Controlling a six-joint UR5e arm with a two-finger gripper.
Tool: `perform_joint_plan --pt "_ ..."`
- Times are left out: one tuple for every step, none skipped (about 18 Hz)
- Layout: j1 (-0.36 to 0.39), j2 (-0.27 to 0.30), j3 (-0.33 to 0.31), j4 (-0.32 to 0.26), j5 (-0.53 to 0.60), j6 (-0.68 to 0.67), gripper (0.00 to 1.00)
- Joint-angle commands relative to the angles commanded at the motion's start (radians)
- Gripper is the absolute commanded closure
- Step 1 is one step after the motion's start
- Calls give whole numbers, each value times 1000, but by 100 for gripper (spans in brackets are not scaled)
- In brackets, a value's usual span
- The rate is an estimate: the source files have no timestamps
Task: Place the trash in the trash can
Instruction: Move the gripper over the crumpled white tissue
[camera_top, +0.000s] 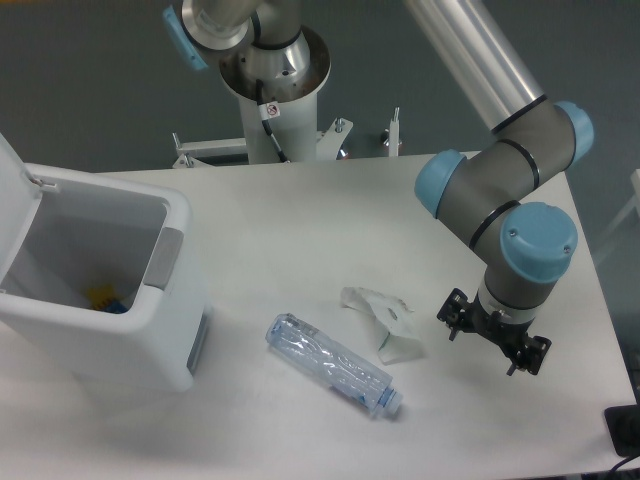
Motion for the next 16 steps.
perform_joint_plan --pt "0 0 -2 0 0 2 0" --pt "0 0 -2 0 0 0 0" --pt "0 0 -2 0 0 -2 0" --pt "0 0 -2 0 0 -8 0" --pt "0 0 -3 0 -2 -9 0" --pt "0 0 -5 0 -3 -11 0" --pt "0 2 -11 0 -5 -15 0" --pt "0 5 -23 0 -5 -18 0" --pt "-2 14 -43 3 -5 -18 0" --pt "0 24 -69 18 -5 -18 0" --pt "0 38 -105 44 -6 -18 0" --pt "-2 54 -142 73 -5 -18 0" --pt "-2 67 -176 95 -6 -18 0" --pt "-2 80 -201 106 -8 -17 0" --pt "0 92 -219 106 -8 -14 0" --pt "-2 115 -253 104 -8 -12 0"
